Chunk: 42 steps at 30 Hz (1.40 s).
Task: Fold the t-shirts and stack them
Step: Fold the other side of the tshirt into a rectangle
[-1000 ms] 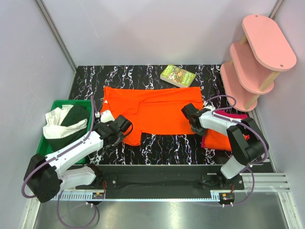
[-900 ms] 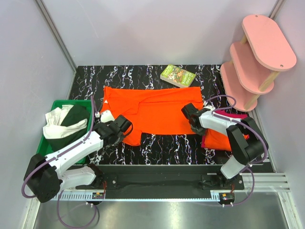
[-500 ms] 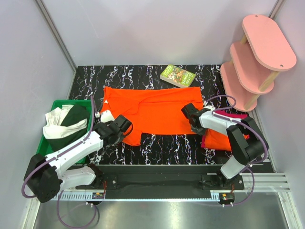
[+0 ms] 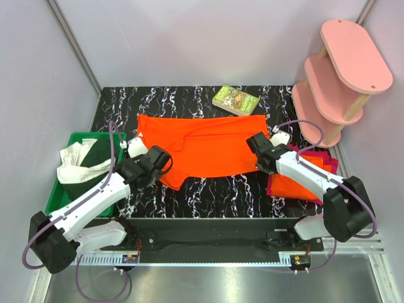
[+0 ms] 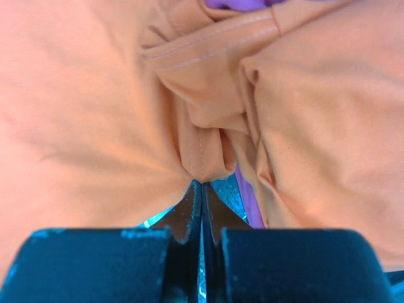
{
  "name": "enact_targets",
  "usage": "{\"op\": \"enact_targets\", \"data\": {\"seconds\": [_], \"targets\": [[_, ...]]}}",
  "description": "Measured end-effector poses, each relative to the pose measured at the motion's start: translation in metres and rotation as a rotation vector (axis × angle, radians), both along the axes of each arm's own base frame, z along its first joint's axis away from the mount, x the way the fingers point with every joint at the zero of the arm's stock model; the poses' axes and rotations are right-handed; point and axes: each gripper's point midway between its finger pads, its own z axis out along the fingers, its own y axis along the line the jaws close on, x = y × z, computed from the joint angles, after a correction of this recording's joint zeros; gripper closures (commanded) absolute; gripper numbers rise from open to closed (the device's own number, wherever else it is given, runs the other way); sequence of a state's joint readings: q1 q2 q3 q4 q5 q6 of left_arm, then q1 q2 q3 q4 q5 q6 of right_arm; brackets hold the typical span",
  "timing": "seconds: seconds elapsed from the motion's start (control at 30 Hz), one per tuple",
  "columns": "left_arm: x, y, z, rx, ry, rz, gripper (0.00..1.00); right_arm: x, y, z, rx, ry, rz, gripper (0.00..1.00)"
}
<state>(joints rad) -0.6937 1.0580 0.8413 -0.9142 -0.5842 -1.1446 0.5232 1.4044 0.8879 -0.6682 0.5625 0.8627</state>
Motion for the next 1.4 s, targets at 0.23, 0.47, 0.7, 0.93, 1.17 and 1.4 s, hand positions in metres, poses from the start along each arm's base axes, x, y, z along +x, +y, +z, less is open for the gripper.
{"op": "enact_targets", "data": {"seconds": [0.23, 0.47, 0.7, 0.93, 1.17, 1.4], "targets": [[0.008, 0.006, 0.031, 0.012, -0.076, 0.014, 1.00, 0.004, 0.011, 0.025, 0.012, -0.033, 0.114, 1.00], [0.011, 0.022, 0.054, 0.036, -0.125, 0.057, 1.00, 0.009, 0.018, 0.054, 0.035, -0.089, 0.191, 1.00], [0.004, 0.033, 0.059, 0.050, -0.124, 0.083, 1.00, 0.005, 0.020, 0.061, 0.047, -0.097, 0.226, 1.00], [-0.004, 0.041, 0.065, 0.051, -0.127, 0.101, 1.00, 0.002, 0.019, 0.067, 0.053, -0.103, 0.243, 1.00], [0.003, 0.046, 0.064, 0.112, -0.116, 0.102, 1.00, 0.011, 0.023, 0.069, 0.039, -0.095, 0.253, 1.00], [0.027, 0.058, 0.056, 0.187, -0.078, 0.133, 1.00, 0.042, 0.028, 0.072, 0.027, -0.092, 0.234, 1.00]]}}
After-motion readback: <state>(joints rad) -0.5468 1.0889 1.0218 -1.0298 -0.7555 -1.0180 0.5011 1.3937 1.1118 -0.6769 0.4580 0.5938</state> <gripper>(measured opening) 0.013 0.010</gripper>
